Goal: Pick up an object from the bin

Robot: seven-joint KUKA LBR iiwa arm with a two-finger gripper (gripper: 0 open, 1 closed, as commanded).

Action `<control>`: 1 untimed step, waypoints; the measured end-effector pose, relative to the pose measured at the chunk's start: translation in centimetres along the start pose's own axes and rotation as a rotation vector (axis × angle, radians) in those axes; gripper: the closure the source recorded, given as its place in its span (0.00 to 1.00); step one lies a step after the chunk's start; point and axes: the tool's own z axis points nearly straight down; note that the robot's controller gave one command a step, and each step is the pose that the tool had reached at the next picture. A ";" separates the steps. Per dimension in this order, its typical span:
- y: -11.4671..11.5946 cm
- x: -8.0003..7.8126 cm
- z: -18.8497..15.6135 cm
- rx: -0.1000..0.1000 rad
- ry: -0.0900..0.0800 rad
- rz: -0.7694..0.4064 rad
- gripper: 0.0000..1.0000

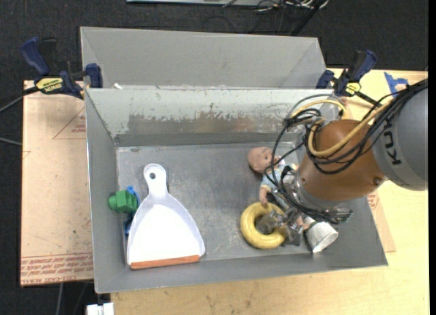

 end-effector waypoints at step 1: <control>0.0 0.0 0.0 0.000 0.000 -0.001 1.00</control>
Offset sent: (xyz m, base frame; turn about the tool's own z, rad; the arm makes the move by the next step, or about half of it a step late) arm 0.0000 0.0000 0.0000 0.0000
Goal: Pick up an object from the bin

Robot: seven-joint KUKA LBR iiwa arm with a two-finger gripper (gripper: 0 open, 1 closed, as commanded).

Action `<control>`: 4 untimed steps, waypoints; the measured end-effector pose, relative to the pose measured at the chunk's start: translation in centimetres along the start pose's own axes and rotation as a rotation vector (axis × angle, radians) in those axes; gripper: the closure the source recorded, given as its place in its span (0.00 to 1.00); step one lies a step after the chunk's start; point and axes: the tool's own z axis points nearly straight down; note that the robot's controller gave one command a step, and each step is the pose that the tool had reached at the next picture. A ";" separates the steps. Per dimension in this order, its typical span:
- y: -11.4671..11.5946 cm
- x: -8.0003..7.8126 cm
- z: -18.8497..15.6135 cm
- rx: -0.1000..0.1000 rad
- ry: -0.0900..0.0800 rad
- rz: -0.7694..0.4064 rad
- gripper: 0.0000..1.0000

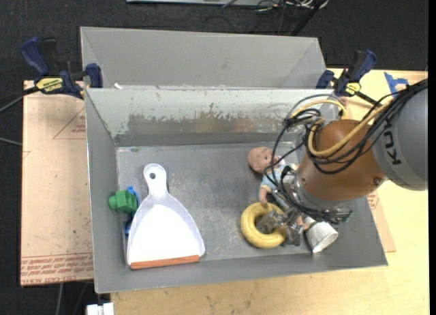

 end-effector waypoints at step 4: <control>0.0 0.0 0.0 0.000 0.000 -0.002 1.00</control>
Offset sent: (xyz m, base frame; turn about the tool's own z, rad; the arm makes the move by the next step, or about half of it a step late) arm 0.0000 0.0000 0.0000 0.0000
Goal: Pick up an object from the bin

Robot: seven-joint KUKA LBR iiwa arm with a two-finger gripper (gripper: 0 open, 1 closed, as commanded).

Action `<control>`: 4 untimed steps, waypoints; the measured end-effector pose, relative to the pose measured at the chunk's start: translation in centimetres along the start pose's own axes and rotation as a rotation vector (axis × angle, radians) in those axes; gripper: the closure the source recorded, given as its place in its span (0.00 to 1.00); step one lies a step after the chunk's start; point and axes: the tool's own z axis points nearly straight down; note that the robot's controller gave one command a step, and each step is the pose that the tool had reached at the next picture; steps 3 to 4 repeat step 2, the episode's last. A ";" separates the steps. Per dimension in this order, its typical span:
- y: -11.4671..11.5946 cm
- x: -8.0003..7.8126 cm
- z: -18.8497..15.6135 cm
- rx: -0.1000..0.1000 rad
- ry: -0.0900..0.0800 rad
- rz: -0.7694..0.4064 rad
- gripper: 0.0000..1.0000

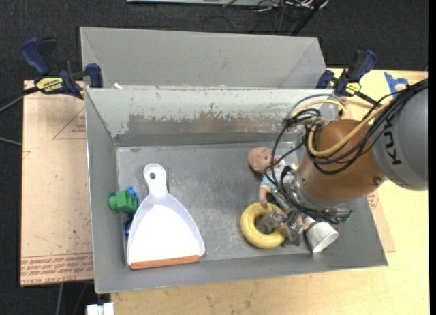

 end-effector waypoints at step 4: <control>0.0 0.0 0.0 0.000 0.000 0.000 1.00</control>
Offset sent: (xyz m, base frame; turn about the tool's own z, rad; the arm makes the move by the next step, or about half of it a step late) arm 0.0000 0.0000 0.0000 0.0000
